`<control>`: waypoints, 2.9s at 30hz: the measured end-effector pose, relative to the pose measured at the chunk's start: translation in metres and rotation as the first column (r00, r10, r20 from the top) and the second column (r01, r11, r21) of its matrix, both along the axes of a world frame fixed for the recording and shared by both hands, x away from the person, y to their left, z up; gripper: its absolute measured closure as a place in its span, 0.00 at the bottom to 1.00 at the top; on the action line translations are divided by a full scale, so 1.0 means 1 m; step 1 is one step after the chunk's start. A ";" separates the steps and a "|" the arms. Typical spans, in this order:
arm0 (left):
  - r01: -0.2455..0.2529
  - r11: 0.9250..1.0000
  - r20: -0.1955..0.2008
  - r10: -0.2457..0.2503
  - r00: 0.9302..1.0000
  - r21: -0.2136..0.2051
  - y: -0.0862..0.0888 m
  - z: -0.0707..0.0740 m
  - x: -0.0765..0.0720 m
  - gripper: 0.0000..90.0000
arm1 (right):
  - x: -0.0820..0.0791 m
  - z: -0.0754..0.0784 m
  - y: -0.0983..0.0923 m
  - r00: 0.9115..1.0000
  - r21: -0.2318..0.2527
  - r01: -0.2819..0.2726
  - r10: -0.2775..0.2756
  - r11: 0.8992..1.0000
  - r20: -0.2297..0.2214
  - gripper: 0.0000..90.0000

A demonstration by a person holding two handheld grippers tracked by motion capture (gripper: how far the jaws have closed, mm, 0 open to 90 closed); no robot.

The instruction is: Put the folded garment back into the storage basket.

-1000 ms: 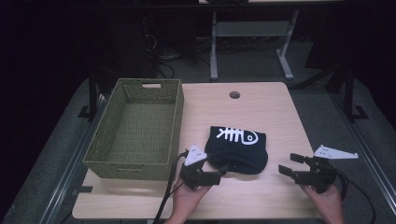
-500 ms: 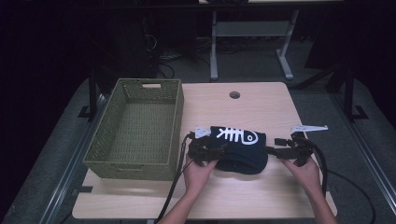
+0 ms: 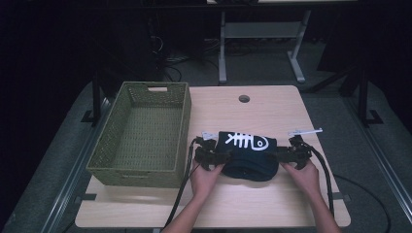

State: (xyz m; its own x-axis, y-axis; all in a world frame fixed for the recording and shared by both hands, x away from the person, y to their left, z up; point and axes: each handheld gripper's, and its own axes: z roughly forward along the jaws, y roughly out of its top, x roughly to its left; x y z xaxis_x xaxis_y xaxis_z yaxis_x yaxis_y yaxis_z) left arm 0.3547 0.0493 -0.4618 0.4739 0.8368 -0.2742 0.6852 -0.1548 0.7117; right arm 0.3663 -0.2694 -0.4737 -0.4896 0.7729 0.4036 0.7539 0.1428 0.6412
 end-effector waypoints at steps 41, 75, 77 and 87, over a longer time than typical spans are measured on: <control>0.124 0.991 0.062 -0.120 0.991 -0.051 -0.006 0.038 -0.021 0.82 | -0.028 0.028 0.005 0.998 0.048 0.006 -0.010 0.999 0.065 0.83; 0.144 0.981 0.169 -0.122 0.978 -0.129 0.113 0.160 -0.036 0.81 | -0.029 0.146 0.089 0.969 0.169 -0.145 0.106 0.975 0.222 0.83; 0.138 0.981 0.172 -0.114 0.978 -0.136 0.122 0.163 -0.035 0.81 | -0.026 0.150 0.097 0.968 0.170 -0.152 0.112 0.974 0.223 0.83; 0.131 0.978 0.177 -0.101 0.979 -0.165 0.160 0.164 -0.032 0.81 | -0.014 0.162 0.135 0.960 0.158 -0.186 0.145 0.970 0.240 0.83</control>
State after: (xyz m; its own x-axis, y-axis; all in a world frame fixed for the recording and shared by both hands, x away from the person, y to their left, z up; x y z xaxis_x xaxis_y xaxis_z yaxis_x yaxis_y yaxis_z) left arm 0.3226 0.2097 -0.2981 0.6161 0.7198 -0.3199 0.5391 -0.0893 0.8375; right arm 0.3521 -0.1341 -0.3118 -0.6985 0.5995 0.3908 0.5624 0.1221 0.8178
